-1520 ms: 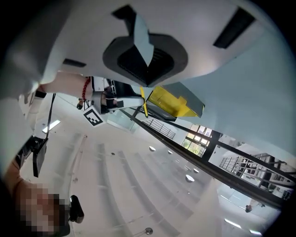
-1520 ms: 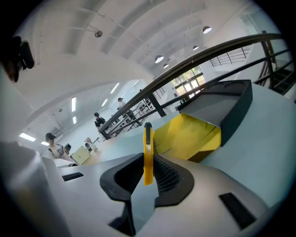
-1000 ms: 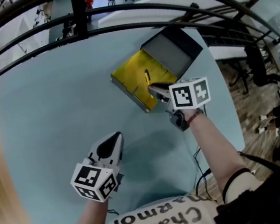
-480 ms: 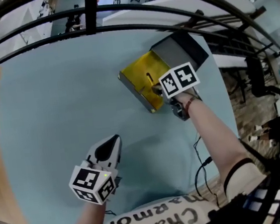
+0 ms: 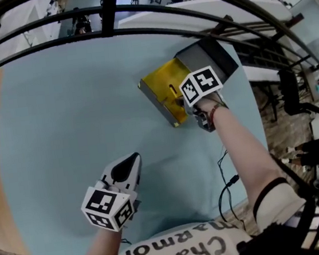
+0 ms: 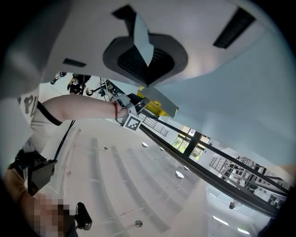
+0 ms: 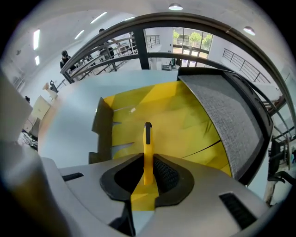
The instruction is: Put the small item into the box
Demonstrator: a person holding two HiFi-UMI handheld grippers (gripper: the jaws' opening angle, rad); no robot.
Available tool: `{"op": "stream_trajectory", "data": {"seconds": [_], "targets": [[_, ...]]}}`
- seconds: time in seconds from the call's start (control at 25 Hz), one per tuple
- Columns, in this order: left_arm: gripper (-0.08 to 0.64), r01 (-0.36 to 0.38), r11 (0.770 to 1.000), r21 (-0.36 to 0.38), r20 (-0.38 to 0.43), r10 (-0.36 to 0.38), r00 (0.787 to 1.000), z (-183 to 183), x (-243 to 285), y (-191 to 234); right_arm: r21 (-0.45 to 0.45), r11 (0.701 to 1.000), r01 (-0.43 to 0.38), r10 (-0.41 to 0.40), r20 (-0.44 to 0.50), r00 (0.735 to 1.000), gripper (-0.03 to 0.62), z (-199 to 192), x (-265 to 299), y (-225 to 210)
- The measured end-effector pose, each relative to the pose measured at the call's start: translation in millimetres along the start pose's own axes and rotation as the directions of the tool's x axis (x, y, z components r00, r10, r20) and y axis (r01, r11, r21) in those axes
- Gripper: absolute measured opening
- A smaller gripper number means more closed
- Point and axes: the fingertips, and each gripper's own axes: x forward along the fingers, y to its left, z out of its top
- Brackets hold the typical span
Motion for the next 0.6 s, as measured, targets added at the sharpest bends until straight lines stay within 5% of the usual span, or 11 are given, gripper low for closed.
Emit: {"op": "stream_trajectory", "data": {"seconds": [0.6], "targets": [[0.003, -0.01, 1.0, -0.024, 0.02, 0.011, 1.0, -6.0, -18.2, 7.1, 0.005, 1.0, 0.03, -0.029, -0.086, 0.996, 0.083, -5.3, 7.9, -4.4]]}}
